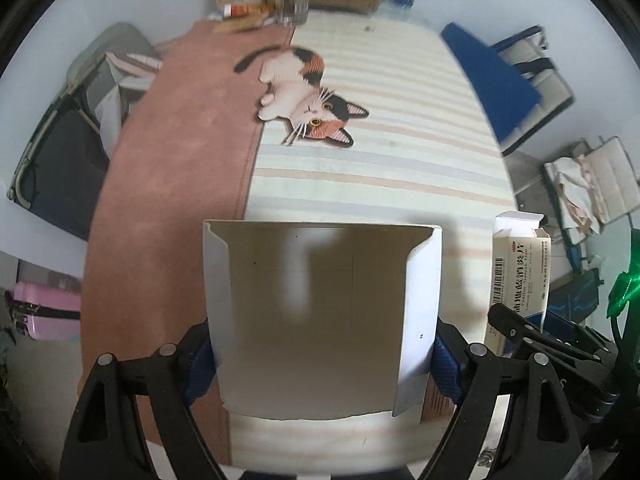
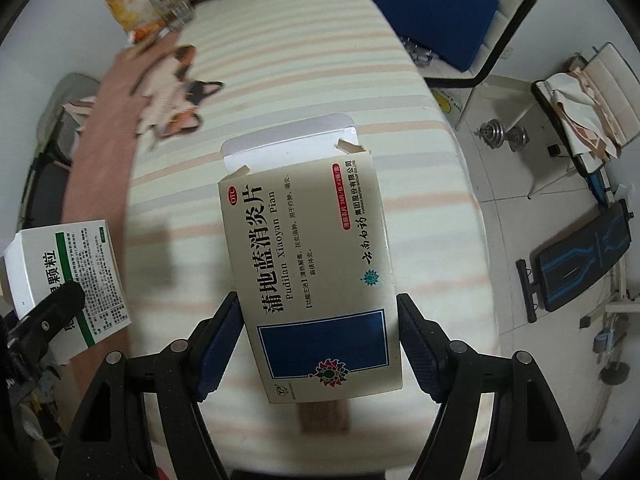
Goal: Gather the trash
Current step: 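Grasp the white-green box with the left tool while the right tool grasps the white-blue medicine box, then carry both boxes to the bin and open both tools to drop them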
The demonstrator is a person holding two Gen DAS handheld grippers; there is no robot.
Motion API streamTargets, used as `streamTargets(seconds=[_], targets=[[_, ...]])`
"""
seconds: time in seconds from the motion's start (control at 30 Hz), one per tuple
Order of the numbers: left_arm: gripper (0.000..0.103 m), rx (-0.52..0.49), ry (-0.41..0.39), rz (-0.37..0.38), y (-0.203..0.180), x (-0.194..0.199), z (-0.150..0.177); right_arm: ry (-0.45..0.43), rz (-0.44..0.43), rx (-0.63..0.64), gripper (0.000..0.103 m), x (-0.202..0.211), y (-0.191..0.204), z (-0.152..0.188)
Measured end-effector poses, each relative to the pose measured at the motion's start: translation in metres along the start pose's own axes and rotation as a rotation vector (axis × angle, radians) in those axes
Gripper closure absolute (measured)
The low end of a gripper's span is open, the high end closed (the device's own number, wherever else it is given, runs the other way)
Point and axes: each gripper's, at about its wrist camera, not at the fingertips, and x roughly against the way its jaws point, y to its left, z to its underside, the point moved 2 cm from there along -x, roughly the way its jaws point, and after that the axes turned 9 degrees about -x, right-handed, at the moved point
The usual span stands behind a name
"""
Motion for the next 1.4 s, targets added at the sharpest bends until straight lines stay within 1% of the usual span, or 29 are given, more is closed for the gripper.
streamTargets(seconds=[0.1,0.13,0.17,0.3,0.37,0.4,0.47,0.53,0.6,0.7,0.73,0.77,0.8,0.83,0.9,0.93,0.97,1.03,1.07,1.13,1.2,1.27,1.33,1.37,1.4], targets=[[0.018,-0.031,-0.041,0.027,0.011,0.028,0.034,-0.054,-0.019,-0.026,0.026,0.033,0.006,0.047],[0.018,-0.046,-0.052,0.038,0.016,0.039,0.051,-0.066,-0.025,-0.039,0.026,0.042,0.007,0.062],[0.018,-0.055,-0.055,0.044,0.018,0.044,0.061,-0.08,-0.031,-0.055,0.026,0.053,0.007,0.084],[0.018,-0.111,-0.037,0.093,0.032,0.065,0.125,-0.092,-0.048,-0.121,0.026,0.078,0.005,0.172],[0.018,-0.134,-0.013,0.108,0.038,0.068,0.156,-0.076,-0.055,-0.149,0.026,0.085,0.002,0.219],[0.018,-0.136,0.0,0.117,0.04,0.069,0.168,-0.063,-0.06,-0.159,0.026,0.085,0.001,0.237],[0.018,-0.131,0.044,0.14,0.046,0.064,0.197,-0.015,-0.068,-0.175,0.026,0.078,-0.002,0.279],[0.018,-0.125,0.093,0.159,0.049,0.052,0.223,0.033,-0.061,-0.188,0.026,0.065,-0.008,0.314],[0.018,-0.115,0.155,0.176,0.051,0.03,0.247,0.084,-0.062,-0.204,0.026,0.047,-0.016,0.342],[0.018,-0.082,0.237,0.207,0.053,-0.012,0.276,0.166,-0.068,-0.221,0.026,0.003,-0.027,0.376],[0.018,-0.072,0.257,0.212,0.054,-0.026,0.283,0.195,-0.069,-0.227,0.026,-0.02,-0.032,0.387],[0.018,-0.056,0.279,0.23,0.055,-0.048,0.292,0.215,-0.065,-0.223,0.026,-0.042,-0.036,0.396],[0.018,-0.045,0.295,0.254,0.054,-0.067,0.299,0.23,-0.067,-0.214,0.026,-0.062,-0.039,0.403],[0.018,-0.036,0.313,0.263,0.054,-0.085,0.307,0.242,-0.063,-0.21,0.026,-0.086,-0.043,0.41],[0.017,-0.005,0.344,0.289,0.056,-0.134,0.323,0.263,-0.062,-0.206,0.026,-0.136,-0.051,0.421],[0.017,0.011,0.357,0.288,0.057,-0.16,0.332,0.278,-0.069,-0.207,0.026,-0.165,-0.055,0.427],[0.017,0.02,0.363,0.285,0.058,-0.177,0.339,0.29,-0.074,-0.213,0.026,-0.192,-0.06,0.433],[0.016,0.057,0.39,0.3,0.061,-0.23,0.358,0.316,-0.094,-0.21,0.026,-0.242,-0.065,0.44],[0.016,0.072,0.4,0.299,0.062,-0.247,0.364,0.324,-0.097,-0.208,0.026,-0.265,-0.068,0.444],[0.015,0.102,0.42,0.285,0.064,-0.293,0.38,0.341,-0.118,-0.208,0.026,-0.311,-0.072,0.452],[0.005,0.107,0.441,0.252,0.066,-0.323,0.394,0.358,-0.13,-0.201,0.026,-0.349,-0.072,0.458],[0.003,0.119,0.439,0.23,0.066,-0.345,0.405,0.382,-0.163,-0.191,0.025,-0.382,-0.07,0.464],[0.003,0.133,0.437,0.205,0.07,-0.357,0.411,0.398,-0.184,-0.18,0.025,-0.403,-0.069,0.465],[0.003,0.14,0.423,0.189,0.073,-0.362,0.414,0.405,-0.205,-0.173,0.015,-0.412,-0.068,0.467],[0.003,0.146,0.4,0.166,0.076,-0.365,0.416,0.406,-0.211,-0.167,0.0,-0.418,-0.067,0.467]])
